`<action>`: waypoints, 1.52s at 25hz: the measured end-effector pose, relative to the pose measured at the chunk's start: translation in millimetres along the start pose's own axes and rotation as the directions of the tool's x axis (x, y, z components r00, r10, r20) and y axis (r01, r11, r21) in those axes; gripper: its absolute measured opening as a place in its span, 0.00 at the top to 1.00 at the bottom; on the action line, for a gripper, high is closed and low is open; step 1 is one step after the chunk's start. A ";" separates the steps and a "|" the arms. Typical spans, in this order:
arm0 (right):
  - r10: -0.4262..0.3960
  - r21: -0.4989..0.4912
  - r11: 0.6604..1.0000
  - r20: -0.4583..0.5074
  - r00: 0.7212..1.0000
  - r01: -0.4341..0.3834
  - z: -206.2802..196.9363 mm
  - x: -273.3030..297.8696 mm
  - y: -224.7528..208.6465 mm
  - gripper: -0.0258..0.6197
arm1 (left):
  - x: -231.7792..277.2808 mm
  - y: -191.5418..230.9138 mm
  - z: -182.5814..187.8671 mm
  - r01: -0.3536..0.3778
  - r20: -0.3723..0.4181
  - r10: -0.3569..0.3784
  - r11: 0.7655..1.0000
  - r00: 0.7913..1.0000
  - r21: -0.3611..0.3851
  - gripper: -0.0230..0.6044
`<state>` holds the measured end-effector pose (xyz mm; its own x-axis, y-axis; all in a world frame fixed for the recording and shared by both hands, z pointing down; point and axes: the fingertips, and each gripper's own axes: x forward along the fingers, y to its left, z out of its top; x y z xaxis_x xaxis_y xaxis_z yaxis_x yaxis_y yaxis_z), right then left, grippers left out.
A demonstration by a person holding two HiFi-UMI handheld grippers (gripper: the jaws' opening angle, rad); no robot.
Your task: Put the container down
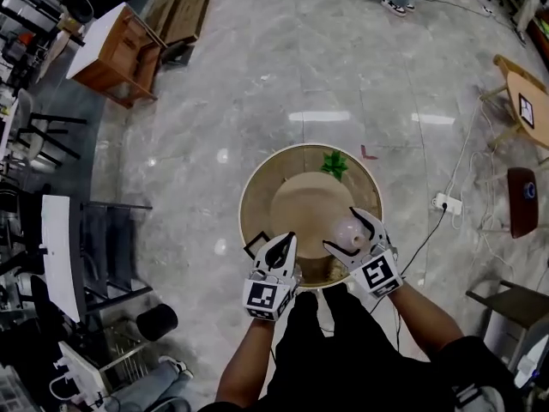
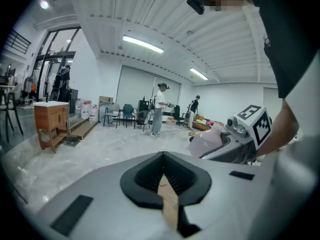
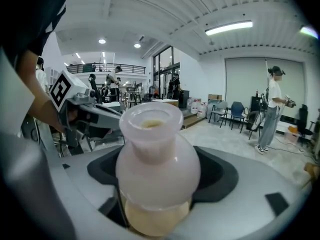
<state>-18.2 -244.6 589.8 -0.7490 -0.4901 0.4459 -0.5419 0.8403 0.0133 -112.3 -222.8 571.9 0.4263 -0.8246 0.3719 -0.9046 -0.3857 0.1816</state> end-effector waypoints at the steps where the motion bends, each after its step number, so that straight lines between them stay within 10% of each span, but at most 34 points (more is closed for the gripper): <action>1: 0.003 0.001 1.000 -0.020 1.000 -0.003 -12.7 6.9 0.7 0.34 | 6.1 2.2 -8.9 0.004 -0.005 -0.004 1.000 1.000 -0.018 0.96; 24: -0.012 0.077 0.996 -0.318 0.948 0.039 -307.7 124.2 51.9 0.34 | 84.0 93.1 -183.0 -0.009 -0.062 0.002 0.994 0.998 -0.112 0.96; 38: 0.022 0.076 0.997 -0.374 0.927 0.007 -363.1 145.2 69.8 0.34 | 87.7 89.6 -212.8 0.024 -0.071 -0.030 0.996 0.997 -0.082 0.96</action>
<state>-26.4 -173.0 980.5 -0.5638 -0.3498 0.7482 -0.5746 0.8168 -0.0511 -154.6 -241.6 814.5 0.4526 -0.7814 0.4296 -0.8904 -0.3704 0.2645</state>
